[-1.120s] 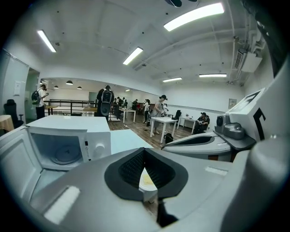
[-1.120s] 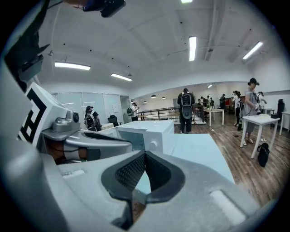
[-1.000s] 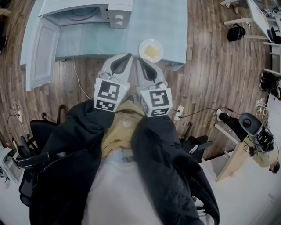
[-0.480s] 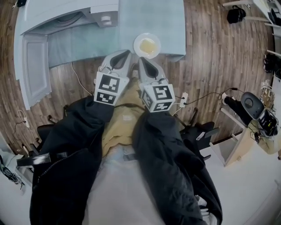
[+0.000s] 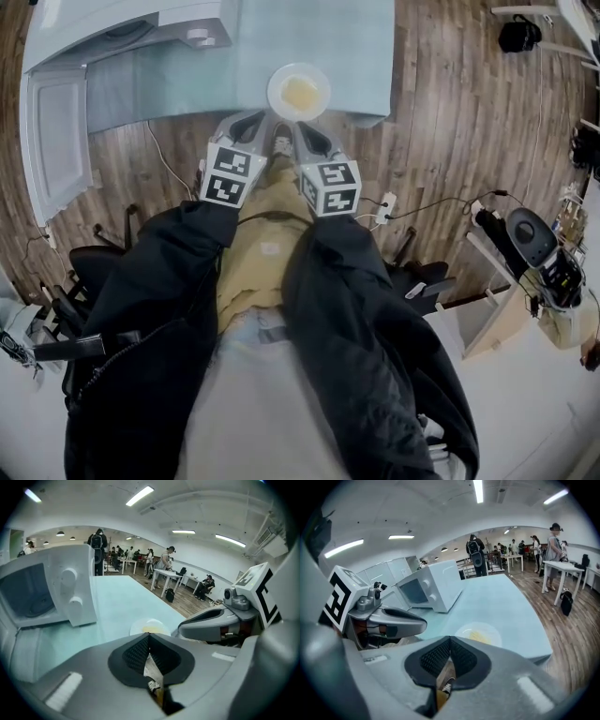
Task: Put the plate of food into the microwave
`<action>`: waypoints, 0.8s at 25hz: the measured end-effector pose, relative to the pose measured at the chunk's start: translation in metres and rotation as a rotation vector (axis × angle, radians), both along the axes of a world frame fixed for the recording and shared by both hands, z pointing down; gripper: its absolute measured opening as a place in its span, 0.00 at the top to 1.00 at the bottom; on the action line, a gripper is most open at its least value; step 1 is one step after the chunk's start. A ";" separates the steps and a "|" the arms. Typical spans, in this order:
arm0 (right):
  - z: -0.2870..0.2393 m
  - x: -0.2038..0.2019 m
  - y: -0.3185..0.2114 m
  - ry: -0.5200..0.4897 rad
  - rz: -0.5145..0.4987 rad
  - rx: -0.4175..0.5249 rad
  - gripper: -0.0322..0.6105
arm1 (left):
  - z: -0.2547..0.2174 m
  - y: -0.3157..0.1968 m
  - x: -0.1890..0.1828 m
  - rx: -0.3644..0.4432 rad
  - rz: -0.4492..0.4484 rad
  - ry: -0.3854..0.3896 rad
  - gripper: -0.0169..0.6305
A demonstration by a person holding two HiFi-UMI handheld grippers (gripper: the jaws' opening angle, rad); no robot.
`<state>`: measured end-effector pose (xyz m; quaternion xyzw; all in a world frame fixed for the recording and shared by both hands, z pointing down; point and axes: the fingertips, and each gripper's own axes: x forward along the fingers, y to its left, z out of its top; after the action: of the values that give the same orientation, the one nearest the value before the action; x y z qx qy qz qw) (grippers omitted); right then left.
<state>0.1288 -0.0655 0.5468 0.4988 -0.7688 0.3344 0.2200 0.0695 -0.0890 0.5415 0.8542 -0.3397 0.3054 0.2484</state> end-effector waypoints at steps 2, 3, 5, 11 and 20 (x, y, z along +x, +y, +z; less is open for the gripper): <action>0.014 0.002 0.002 -0.004 -0.010 -0.027 0.95 | 0.015 0.007 0.004 -0.040 0.003 -0.013 0.98; 0.020 0.003 0.004 -0.006 -0.015 -0.038 0.95 | 0.022 0.010 0.006 -0.061 0.001 -0.017 0.98; 0.031 0.003 0.007 -0.009 -0.029 -0.059 0.95 | 0.036 0.016 0.009 -0.103 -0.005 -0.017 0.98; 0.049 0.012 0.013 0.006 -0.056 -0.110 0.95 | 0.069 0.024 0.023 -0.233 -0.021 0.018 0.98; 0.053 0.039 0.013 0.017 -0.069 -0.124 0.95 | 0.103 0.031 0.032 -0.437 -0.189 0.177 0.98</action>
<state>0.1678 -0.0523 0.5996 0.4604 -0.7615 0.3693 0.2681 0.1018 -0.0580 0.6448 0.7679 -0.3209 0.2709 0.4836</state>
